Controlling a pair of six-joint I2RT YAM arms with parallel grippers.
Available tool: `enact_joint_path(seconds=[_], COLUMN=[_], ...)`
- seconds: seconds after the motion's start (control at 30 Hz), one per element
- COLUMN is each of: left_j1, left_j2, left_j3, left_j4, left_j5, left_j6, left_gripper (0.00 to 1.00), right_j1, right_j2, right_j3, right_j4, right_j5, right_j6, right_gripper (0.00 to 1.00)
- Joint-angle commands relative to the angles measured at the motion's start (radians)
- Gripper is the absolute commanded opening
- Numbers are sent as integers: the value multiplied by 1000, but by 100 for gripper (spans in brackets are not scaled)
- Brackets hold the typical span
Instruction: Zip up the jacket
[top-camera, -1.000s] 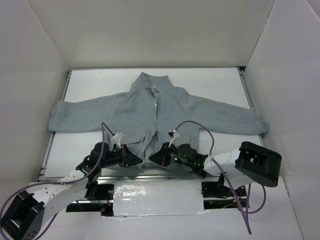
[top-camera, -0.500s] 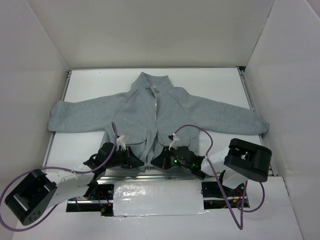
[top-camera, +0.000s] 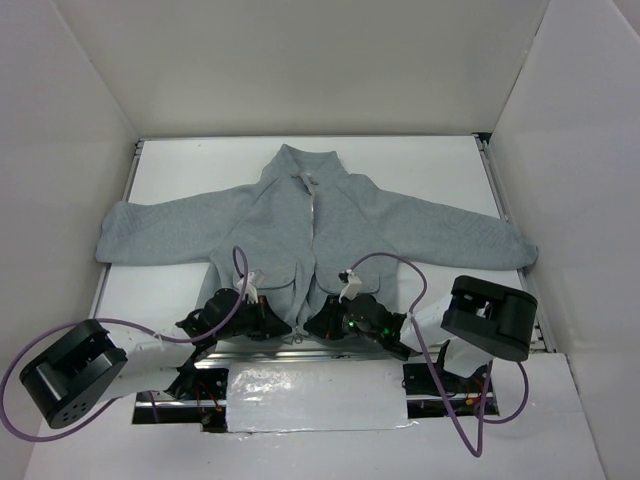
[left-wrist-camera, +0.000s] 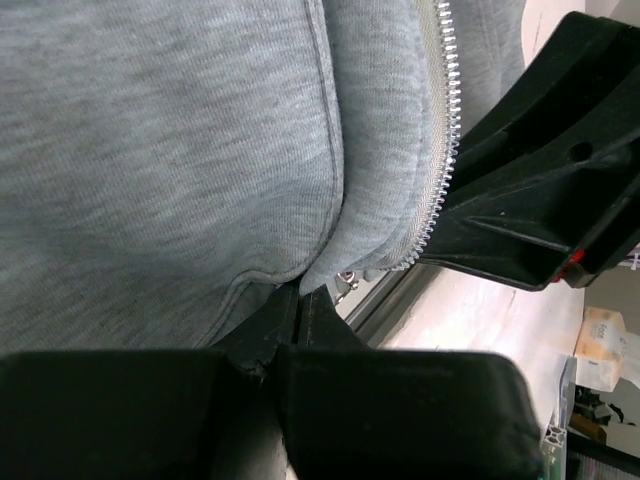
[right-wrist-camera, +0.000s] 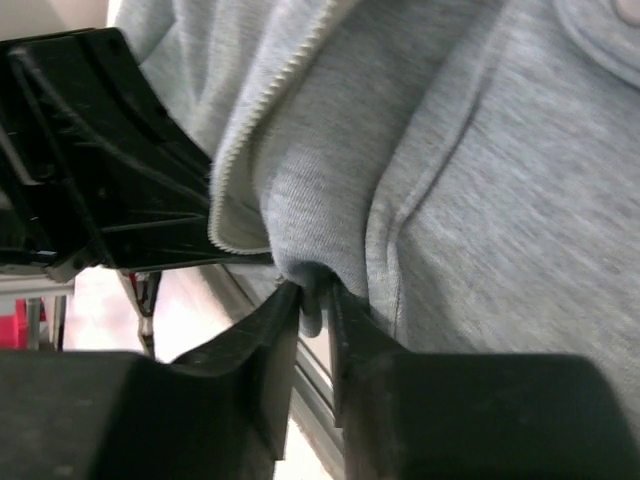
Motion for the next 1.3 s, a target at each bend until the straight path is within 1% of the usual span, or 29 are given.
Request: enact_joint_path(seconds=[0.0,0.03,0.13,0.27,0.37,0.5,0.6,0.7,0.77,0.87,0.9,0.93,1.0,1.1,1.27], left_j1=[-9,-9,-14,-23,-31,-37,-41,-44,-46,-47,-49,-49,-52,-58,-67], left_j2=[-8,0,32,77,100,89,63,51,51,64,73,77,86,94,95], left_j3=[-3,-3,-6,-14,-12,-5,0,2,3,0,0,0,2,5,11], left_j4=[-77,-66,-40,33,49,36,6,-6,-5,10,16,21,32,38,35], left_j5=[-49,-44,-29,-9,-8,-12,-24,-32,-34,-32,-31,-31,-31,-31,-35], left_j6=[29,30,30,25,24,25,30,35,35,30,29,30,29,29,29], left_gripper=[2,2,1,0,0,0,1,1,0,0,1,0,1,1,1], right_j1=[6,6,14,17,19,23,32,68,103,184,197,204,229,241,244], right_j2=[29,35,27,-4,-39,-114,-164,-212,-231,-249,-243,-238,-219,-185,-105], right_j3=[11,14,22,43,54,57,60,89,115,175,195,198,186,175,213], right_j4=[-7,-7,-22,-84,-116,-165,-228,-350,-464,-585,-605,-619,-593,-539,-545], right_j5=[43,41,37,38,38,49,93,154,226,300,302,294,265,244,254], right_j6=[10,10,2,-15,-25,-41,-45,-42,-48,-45,-41,-35,-9,31,80], right_gripper=[27,34,42,46,49,54,59,64,64,59,54,50,45,45,47])
